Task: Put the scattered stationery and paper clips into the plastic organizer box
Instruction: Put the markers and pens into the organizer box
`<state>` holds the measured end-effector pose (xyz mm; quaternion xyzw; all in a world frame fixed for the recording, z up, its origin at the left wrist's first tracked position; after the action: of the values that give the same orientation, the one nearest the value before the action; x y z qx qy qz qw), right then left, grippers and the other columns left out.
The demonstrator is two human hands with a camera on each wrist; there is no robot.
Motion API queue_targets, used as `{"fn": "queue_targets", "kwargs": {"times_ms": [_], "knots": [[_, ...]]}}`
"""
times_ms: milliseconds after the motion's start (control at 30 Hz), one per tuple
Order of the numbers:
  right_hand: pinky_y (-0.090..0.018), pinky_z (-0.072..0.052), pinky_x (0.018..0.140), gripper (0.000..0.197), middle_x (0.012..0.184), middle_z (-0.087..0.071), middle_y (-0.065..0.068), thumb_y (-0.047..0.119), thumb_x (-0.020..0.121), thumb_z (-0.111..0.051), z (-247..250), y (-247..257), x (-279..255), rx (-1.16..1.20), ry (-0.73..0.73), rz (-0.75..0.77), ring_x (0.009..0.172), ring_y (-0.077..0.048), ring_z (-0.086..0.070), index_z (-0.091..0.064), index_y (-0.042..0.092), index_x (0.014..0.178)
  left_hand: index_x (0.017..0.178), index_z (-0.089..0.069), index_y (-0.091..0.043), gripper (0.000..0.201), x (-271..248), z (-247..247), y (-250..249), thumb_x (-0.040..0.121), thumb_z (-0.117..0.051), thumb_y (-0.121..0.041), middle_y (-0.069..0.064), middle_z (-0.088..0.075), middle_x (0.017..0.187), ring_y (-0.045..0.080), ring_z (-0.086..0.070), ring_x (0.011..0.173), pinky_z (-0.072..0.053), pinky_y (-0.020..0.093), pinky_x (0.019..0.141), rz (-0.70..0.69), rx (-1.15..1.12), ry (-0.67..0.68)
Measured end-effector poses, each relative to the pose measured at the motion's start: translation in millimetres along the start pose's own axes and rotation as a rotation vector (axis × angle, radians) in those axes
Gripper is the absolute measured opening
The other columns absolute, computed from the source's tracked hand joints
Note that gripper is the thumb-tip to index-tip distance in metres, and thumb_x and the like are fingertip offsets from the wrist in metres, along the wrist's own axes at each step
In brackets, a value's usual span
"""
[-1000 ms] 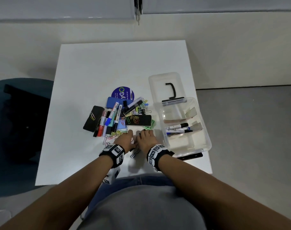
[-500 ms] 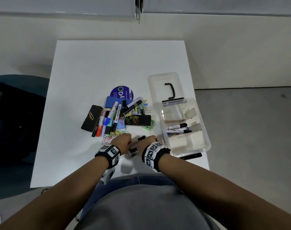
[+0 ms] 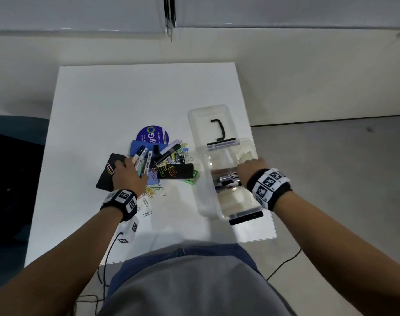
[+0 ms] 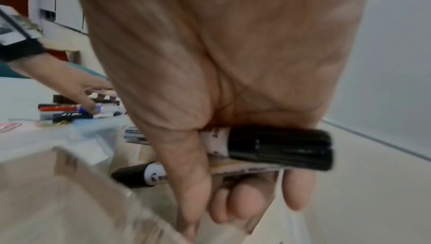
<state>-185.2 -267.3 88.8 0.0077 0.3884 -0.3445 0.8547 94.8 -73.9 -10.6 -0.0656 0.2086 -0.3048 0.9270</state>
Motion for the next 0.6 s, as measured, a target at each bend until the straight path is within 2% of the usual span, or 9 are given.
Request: {"fn": "queue_targets", "kwargs": {"times_ms": [133,167,233,300,333,400,500,600], "knots": [[-0.041,-0.038,0.099,0.031,0.12,-0.059,-0.011,0.033,0.092,-0.055,-15,6,10,0.193,-0.046,0.061,0.114,-0.031,-0.055,-0.059,0.016,0.118,0.133,-0.038,0.004,0.078,12,-13,-8,0.078,-0.073,-0.039,0.026,-0.044,0.13,0.041,-0.047,0.116,-0.044,0.048,0.094,0.007,0.13,0.068],[-0.041,-0.039,0.098,0.03,0.118,-0.059,-0.011,0.031,0.091,-0.056,-18,2,9,0.269,-0.082,0.052,0.113,-0.032,-0.055,-0.059,0.017,0.117,0.135,-0.037,0.004,0.077,14,-15,-9,0.08,-0.072,-0.039,0.025,-0.044,0.132,0.04,-0.047,0.118,-0.043,0.047,0.095,0.017,0.13,0.065],[-0.039,-0.042,0.094,0.024,0.114,-0.058,-0.01,0.023,0.09,-0.055,-23,-13,3,0.437,-0.254,-0.008,0.108,-0.031,-0.055,-0.061,0.017,0.113,0.134,-0.039,0.003,0.075,17,-18,-11,0.081,-0.071,-0.04,0.024,-0.048,0.132,0.04,-0.048,0.119,-0.043,0.048,0.096,0.04,0.122,0.052],[-0.039,-0.044,0.092,0.026,0.113,-0.056,-0.012,0.016,0.087,-0.057,-28,-29,-8,0.572,-0.485,-0.147,0.104,-0.031,-0.053,-0.06,0.013,0.112,0.13,-0.043,0.003,0.072,18,-20,-12,0.08,-0.071,-0.041,0.023,-0.051,0.129,0.04,-0.05,0.116,-0.044,0.048,0.095,0.048,0.125,0.037],[-0.04,-0.044,0.091,0.031,0.115,-0.053,-0.014,0.012,0.086,-0.057,-33,-34,-13,0.632,-0.545,-0.23,0.104,-0.033,-0.051,-0.057,0.011,0.116,0.128,-0.045,0.003,0.071,17,-20,-12,0.079,-0.071,-0.042,0.023,-0.051,0.128,0.04,-0.05,0.115,-0.043,0.049,0.095,0.045,0.137,0.026],[-0.043,-0.044,0.09,0.04,0.121,-0.049,-0.019,0.004,0.086,-0.053,-49,-39,-16,0.787,-0.49,-0.336,0.106,-0.038,-0.051,-0.047,0.005,0.126,0.121,-0.049,0.001,0.062,15,-19,-13,0.079,-0.07,-0.039,0.023,-0.054,0.123,0.041,-0.051,0.112,-0.044,0.049,0.094,0.029,0.16,0.017],[-0.042,-0.046,0.085,0.044,0.12,-0.054,-0.021,-0.003,0.088,-0.041,-69,-34,-13,0.928,-0.273,-0.313,0.107,-0.04,-0.056,-0.038,0.003,0.131,0.111,-0.053,-0.001,0.041,10,-10,-11,0.084,-0.066,-0.029,0.023,-0.06,0.113,0.042,-0.054,0.106,-0.044,0.048,0.089,0.032,0.111,-0.004],[-0.038,-0.043,0.075,0.04,0.113,-0.057,-0.019,-0.003,0.088,-0.037,-78,-30,-13,0.88,-0.285,-0.283,0.098,-0.038,-0.059,-0.037,0.004,0.127,0.104,-0.049,-0.003,0.028,-6,13,-18,0.09,-0.059,-0.025,0.024,-0.063,0.101,0.042,-0.058,0.094,-0.046,0.046,0.078,0.009,-0.039,-0.053]]}}
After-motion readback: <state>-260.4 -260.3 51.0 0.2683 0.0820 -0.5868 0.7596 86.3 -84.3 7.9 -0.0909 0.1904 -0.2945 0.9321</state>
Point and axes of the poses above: each hand's wrist, its own x-axis towards the middle knuckle, its own z-axis out of the back of the hand, y = z × x, the point moved 4 cm from there along x, towards the middle knuckle
